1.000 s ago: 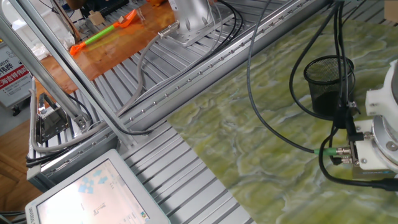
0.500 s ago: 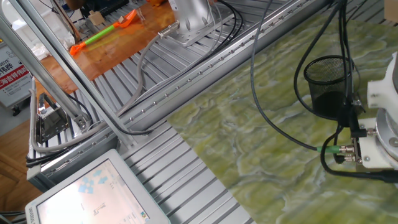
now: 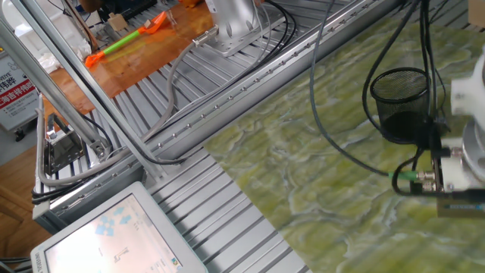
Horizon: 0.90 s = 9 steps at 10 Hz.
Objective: Put the pen into the pen holder
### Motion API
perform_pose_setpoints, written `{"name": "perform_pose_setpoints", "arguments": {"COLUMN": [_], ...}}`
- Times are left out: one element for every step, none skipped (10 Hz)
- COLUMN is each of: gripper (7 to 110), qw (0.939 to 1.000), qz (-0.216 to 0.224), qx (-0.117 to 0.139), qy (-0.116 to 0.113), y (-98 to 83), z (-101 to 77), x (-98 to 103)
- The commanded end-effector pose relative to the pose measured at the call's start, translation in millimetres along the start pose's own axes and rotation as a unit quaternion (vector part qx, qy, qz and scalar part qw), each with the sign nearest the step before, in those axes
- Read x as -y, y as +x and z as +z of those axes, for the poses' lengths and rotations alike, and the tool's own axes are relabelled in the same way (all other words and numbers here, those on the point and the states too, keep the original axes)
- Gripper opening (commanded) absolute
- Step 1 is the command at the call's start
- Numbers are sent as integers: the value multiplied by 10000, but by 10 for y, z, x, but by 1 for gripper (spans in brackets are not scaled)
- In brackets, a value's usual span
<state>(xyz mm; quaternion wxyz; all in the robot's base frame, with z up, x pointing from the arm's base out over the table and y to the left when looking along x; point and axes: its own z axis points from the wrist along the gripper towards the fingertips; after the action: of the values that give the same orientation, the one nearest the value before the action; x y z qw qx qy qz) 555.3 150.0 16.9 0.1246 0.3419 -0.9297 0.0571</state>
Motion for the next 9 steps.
{"name": "perform_pose_setpoints", "arguments": {"gripper": [7, 7, 7, 7, 7, 7, 7, 7, 7], "qw": [9996, 9993, 9987, 9976, 9955, 9926, 9888, 9843, 9804], "qz": [18, 49, 110, 192, 236, 285, 357, 518, 707], "qx": [199, 287, 448, 628, 902, 1157, 1423, 1674, 1834], "qy": [-187, -221, -225, -207, -183, -227, -267, -208, -165], "y": [130, 161, 157, 140, 96, 85, 102, 111, 163], "z": [-250, -319, -386, -451, -535, -633, -748, -843, -915], "x": [-60, -70, -79, -88, -92, -131, -164, -136, -118]}}
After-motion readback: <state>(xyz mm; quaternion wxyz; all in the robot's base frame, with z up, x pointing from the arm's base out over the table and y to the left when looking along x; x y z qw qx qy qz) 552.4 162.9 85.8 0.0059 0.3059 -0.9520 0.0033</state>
